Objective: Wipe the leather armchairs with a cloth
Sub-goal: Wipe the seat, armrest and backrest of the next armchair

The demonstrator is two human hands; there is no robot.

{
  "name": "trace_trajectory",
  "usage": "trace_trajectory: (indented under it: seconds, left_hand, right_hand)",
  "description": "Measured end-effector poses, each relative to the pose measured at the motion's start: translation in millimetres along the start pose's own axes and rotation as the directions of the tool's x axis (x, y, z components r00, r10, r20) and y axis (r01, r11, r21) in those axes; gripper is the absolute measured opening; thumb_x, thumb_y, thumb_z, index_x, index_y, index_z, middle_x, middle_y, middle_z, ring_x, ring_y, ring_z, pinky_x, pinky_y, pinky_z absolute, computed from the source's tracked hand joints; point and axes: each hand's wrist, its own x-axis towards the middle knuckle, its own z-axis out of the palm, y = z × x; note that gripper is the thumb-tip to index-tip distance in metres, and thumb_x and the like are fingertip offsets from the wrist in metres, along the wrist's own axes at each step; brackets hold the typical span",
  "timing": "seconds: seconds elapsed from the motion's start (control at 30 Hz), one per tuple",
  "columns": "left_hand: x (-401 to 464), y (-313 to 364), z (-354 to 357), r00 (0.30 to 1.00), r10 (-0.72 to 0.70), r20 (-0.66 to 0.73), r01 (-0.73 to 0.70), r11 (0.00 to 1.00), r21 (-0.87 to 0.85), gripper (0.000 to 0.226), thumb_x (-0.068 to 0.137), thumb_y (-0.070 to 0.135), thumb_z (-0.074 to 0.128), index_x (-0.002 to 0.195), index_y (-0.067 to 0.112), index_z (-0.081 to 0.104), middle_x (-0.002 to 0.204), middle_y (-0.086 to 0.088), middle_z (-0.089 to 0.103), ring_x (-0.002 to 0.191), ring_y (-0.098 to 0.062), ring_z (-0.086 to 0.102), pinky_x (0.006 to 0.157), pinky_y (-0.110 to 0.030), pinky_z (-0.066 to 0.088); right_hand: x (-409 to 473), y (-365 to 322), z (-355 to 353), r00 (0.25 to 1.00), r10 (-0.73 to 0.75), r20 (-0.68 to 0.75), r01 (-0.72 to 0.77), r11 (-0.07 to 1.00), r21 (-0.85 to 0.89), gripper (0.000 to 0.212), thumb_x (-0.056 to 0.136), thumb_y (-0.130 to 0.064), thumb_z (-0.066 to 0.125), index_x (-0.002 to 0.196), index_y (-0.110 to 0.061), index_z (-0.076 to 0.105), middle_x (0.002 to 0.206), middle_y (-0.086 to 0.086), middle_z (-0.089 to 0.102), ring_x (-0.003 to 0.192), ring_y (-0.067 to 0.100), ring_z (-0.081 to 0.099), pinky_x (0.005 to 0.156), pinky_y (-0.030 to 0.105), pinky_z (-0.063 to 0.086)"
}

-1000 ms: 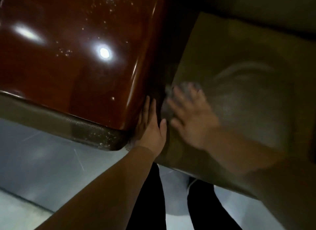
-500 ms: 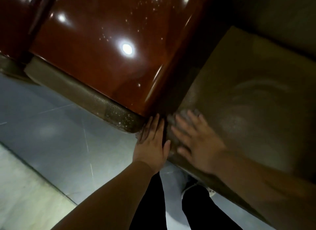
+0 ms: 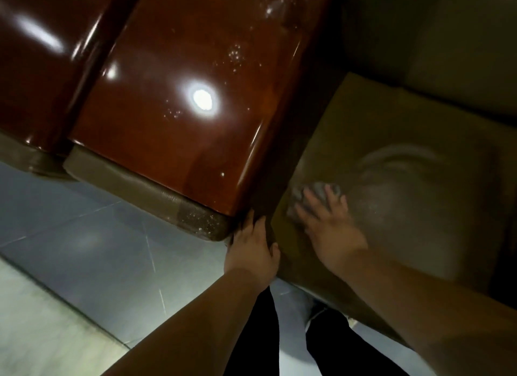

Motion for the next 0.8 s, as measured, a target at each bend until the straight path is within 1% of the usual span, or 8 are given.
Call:
trace_trajectory:
  seconds: [0.1, 0.17, 0.2, 0.27, 0.33, 0.47, 0.57, 0.8]
  left_hand:
    - [-2, 18, -22, 0.986, -0.049, 0.158, 0.049, 0.999, 0.002, 0.061, 0.106, 0.048, 0.047, 0.162, 0.032, 0.027, 0.175, -0.001, 0.008, 0.157, -0.031, 0.023, 0.126, -0.055, 0.027]
    - [-1, 30, -42, 0.974, -0.04, 0.223, 0.047, 0.999, -0.026, 0.057, 0.107, 0.048, 0.046, 0.159, 0.029, 0.032, 0.172, -0.005, 0.015, 0.152, -0.034, 0.031, 0.123, -0.057, 0.032]
    - [-1, 36, -55, 0.969, -0.017, 0.245, 0.029, 0.998, -0.046, 0.056, 0.107, 0.047, 0.045, 0.158, 0.026, 0.034, 0.17, -0.006, 0.02, 0.149, -0.034, 0.036, 0.121, -0.055, 0.034]
    - [-3, 49, -83, 0.964, 0.048, 0.261, -0.031, 0.997, -0.067, 0.054, 0.109, 0.045, 0.046, 0.157, 0.022, 0.038, 0.163, -0.007, 0.033, 0.142, -0.03, 0.046, 0.117, -0.047, 0.041]
    - [-10, 64, -117, 0.962, 0.09, 0.257, -0.072, 0.994, -0.082, 0.049, 0.11, 0.043, 0.047, 0.154, 0.022, 0.043, 0.153, -0.006, 0.046, 0.134, -0.027, 0.053, 0.113, -0.043, 0.045]
    - [-26, 89, -184, 0.973, 0.162, 0.164, -0.149, 0.985, -0.088, 0.049, 0.11, 0.041, 0.047, 0.156, 0.025, 0.041, 0.148, -0.005, 0.053, 0.126, -0.022, 0.057, 0.106, -0.038, 0.049]
    - [-28, 104, -229, 0.973, 0.224, 0.048, -0.224, 0.974, -0.023, 0.053, 0.109, 0.043, 0.05, 0.158, 0.025, 0.041, 0.152, -0.006, 0.053, 0.133, -0.026, 0.056, 0.109, -0.039, 0.05]
    - [-48, 130, -318, 0.94, 0.339, -0.022, -0.335, 0.937, 0.103, 0.044, 0.105, 0.046, 0.052, 0.143, 0.024, 0.054, 0.139, -0.004, 0.064, 0.126, -0.025, 0.061, 0.107, -0.041, 0.051]
  right_hand:
    - [-59, -9, 18, 0.952, -0.245, 0.185, 0.249, 0.969, 0.004, 0.07, 0.085, -0.031, 0.068, 0.152, -0.03, 0.049, 0.169, 0.008, 0.029, 0.151, 0.051, 0.027, 0.114, 0.067, 0.03]
    - [-77, -12, 16, 0.928, -0.211, 0.306, 0.221, 0.975, 0.002, 0.057, 0.072, -0.029, 0.083, 0.127, -0.029, 0.07, 0.152, 0.006, 0.055, 0.136, 0.044, 0.054, 0.099, 0.058, 0.053]
    - [-79, -18, 4, 0.924, -0.166, 0.345, 0.168, 0.985, 0.023, 0.048, 0.077, -0.026, 0.081, 0.124, -0.026, 0.072, 0.148, 0.005, 0.058, 0.13, 0.041, 0.06, 0.096, 0.053, 0.057]
    - [-71, -27, -31, 0.904, -0.07, 0.423, 0.037, 0.996, 0.085, 0.041, 0.098, -0.022, 0.061, 0.139, -0.02, 0.061, 0.146, 0.008, 0.054, 0.125, 0.039, 0.06, 0.097, 0.047, 0.053]
    - [-59, -31, -74, 0.871, 0.006, 0.491, -0.08, 0.988, 0.129, 0.047, 0.105, -0.023, 0.05, 0.151, -0.019, 0.046, 0.145, 0.013, 0.052, 0.126, 0.038, 0.057, 0.104, 0.046, 0.048]
    - [-36, -22, -163, 0.866, 0.116, 0.487, -0.238, 0.951, 0.196, 0.031, 0.102, -0.023, 0.053, 0.132, -0.023, 0.064, 0.132, 0.007, 0.064, 0.121, 0.031, 0.061, 0.103, 0.043, 0.052]
    - [-28, -5, -224, 0.885, 0.214, 0.414, -0.329, 0.916, 0.23, 0.028, 0.098, -0.032, 0.054, 0.12, -0.025, 0.071, 0.121, 0.004, 0.068, 0.114, 0.028, 0.065, 0.098, 0.042, 0.055]
    - [-59, 37, -339, 0.884, 0.369, 0.289, -0.455, 0.82, 0.346, 0.042, 0.1, -0.037, 0.05, 0.141, -0.036, 0.062, 0.149, -0.006, 0.057, 0.135, 0.023, 0.054, 0.112, 0.038, 0.046]
